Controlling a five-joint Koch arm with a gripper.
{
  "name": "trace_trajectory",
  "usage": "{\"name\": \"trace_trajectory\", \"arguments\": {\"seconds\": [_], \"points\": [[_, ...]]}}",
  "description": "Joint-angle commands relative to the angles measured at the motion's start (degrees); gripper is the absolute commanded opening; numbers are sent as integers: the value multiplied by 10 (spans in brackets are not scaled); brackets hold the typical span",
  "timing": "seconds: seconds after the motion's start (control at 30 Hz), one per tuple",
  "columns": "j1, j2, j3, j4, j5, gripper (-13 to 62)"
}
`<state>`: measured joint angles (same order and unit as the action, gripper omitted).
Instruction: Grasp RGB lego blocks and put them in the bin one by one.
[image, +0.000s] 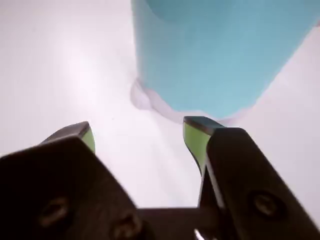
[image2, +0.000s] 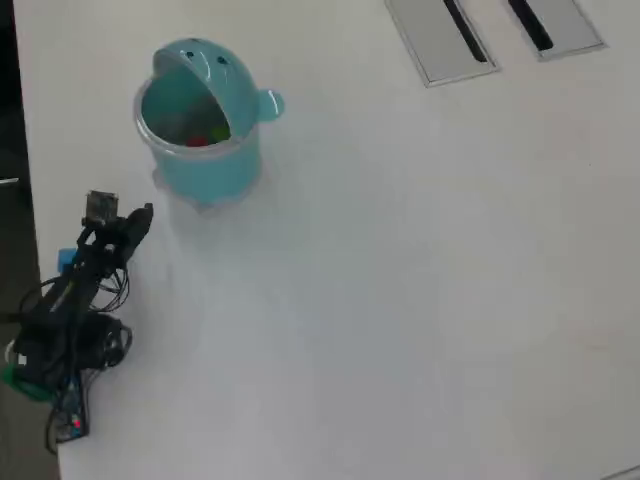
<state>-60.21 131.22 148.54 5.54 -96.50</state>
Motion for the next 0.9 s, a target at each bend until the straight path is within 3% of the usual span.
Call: {"name": "trace_trajectory", "arguments": {"seconds": [0.0,0.87], "points": [[-15,43,-11,-41,0,321],[-235,42,77,-25,17,321]]}}
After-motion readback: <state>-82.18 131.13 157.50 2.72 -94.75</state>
